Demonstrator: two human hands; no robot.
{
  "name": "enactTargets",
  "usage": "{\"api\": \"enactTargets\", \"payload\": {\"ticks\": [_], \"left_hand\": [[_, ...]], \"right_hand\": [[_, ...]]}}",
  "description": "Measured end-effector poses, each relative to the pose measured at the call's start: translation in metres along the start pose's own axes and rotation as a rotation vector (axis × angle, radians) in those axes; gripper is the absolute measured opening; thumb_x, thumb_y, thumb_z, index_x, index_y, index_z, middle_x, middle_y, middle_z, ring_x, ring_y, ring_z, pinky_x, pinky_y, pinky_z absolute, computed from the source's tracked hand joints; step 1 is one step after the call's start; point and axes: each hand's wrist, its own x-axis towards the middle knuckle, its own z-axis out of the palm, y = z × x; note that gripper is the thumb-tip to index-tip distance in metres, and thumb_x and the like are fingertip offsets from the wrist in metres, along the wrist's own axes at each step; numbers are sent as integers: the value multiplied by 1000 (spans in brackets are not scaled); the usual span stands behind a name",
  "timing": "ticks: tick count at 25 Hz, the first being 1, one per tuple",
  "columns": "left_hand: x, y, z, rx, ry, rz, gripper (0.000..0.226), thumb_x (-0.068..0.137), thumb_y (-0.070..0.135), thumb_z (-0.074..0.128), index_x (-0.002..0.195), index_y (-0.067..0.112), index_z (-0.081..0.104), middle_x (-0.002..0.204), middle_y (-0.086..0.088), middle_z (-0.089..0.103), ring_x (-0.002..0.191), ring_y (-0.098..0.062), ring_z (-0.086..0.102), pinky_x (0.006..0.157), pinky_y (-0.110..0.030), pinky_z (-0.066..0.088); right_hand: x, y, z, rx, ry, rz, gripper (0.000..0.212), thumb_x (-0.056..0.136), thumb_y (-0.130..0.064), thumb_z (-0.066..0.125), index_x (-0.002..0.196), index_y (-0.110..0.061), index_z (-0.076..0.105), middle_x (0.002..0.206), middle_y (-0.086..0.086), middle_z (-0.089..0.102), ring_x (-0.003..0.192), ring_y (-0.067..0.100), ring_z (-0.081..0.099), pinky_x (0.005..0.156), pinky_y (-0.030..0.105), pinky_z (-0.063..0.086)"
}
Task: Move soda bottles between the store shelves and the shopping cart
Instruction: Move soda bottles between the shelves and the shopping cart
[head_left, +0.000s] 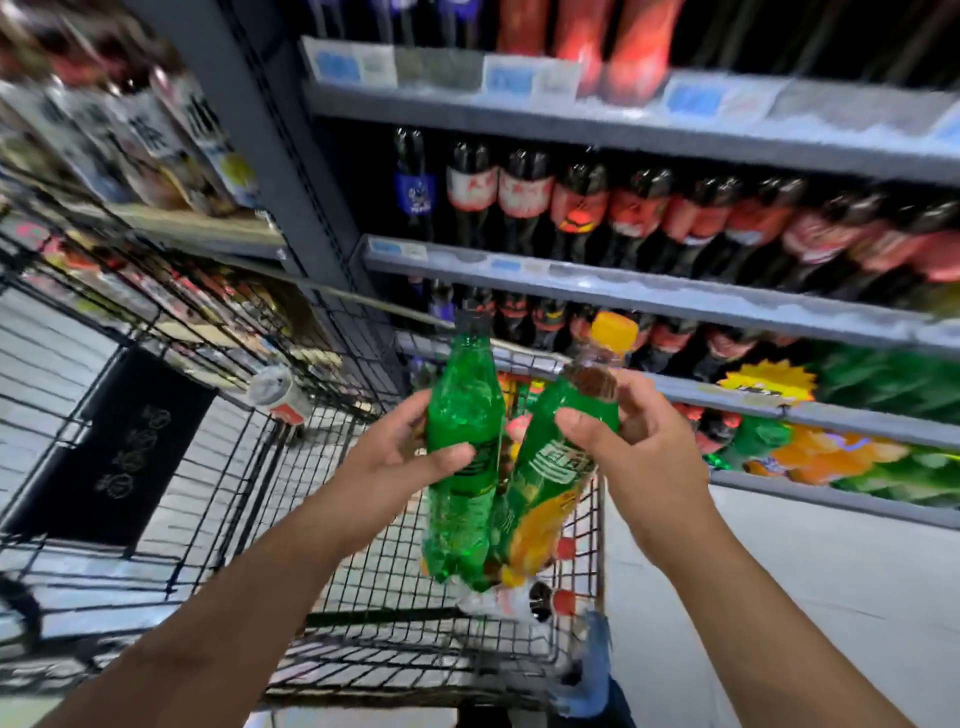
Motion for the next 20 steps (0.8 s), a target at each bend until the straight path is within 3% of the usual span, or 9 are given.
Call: {"api": "enactTargets", "payload": {"ticks": [2, 4, 7, 10, 13, 15, 17, 20], "left_hand": [[4, 25, 24, -37, -18, 52, 49, 76, 34, 80, 123, 38, 66, 125, 5, 71, 117, -9, 65, 85, -15, 53], [4, 46, 49, -67, -39, 90, 53, 76, 31, 80, 126, 34, 64, 126, 4, 71, 119, -11, 64, 87, -17, 53], [0, 67, 90, -81, -88, 170, 53, 74, 34, 82, 123, 40, 63, 127, 3, 70, 119, -13, 65, 89, -22, 54], [-4, 82, 144, -87, -125, 238, 48, 78, 34, 79, 122, 42, 62, 124, 4, 70, 116, -10, 66, 87, -18, 54], [-1, 94, 203, -85, -146, 265, 48, 81, 41, 76, 126, 41, 60, 127, 0, 69, 119, -16, 65, 90, -24, 53], [5, 103, 247, -68, -149, 286, 49, 83, 47, 74, 128, 41, 58, 129, 2, 69, 119, -17, 65, 90, -23, 54], [10, 110, 293, -108, -151, 284, 54, 82, 50, 77, 130, 37, 58, 130, -3, 69, 118, -22, 67, 87, -27, 56], [23, 125, 363, -142, -135, 314, 63, 72, 58, 83, 128, 37, 61, 130, -6, 68, 118, -26, 67, 86, -33, 57]], "right_hand": [[-7, -27, -14, 29, 31, -45, 32, 71, -48, 82, 93, -65, 68, 98, -33, 72, 92, -12, 67, 76, 12, 51], [-15, -44, -33, 73, 38, -75, 28, 75, -49, 77, 101, -58, 70, 105, -28, 74, 97, -9, 69, 77, 14, 54], [-28, -63, -61, 99, 76, -51, 53, 68, -69, 64, 119, -54, 61, 122, -20, 71, 109, -1, 68, 86, 23, 54], [-39, -77, -96, 66, 138, -72, 49, 71, -78, 56, 118, -62, 56, 119, -22, 70, 111, 0, 66, 91, 28, 54], [-50, -88, -148, 66, 197, -82, 28, 79, -85, 50, 102, -70, 56, 103, -33, 70, 98, -13, 66, 83, 17, 53], [-60, -94, -196, 52, 141, -108, 34, 81, -76, 54, 110, -58, 56, 102, -23, 73, 94, -1, 71, 82, 28, 57], [-70, -102, -247, 37, 47, -113, 53, 75, -57, 71, 122, -43, 51, 104, -11, 76, 94, 9, 74, 76, 28, 60], [-84, -115, -326, -38, -44, -117, 70, 68, -31, 76, 127, -47, 41, 104, -10, 75, 93, 8, 73, 74, 25, 60]]}}
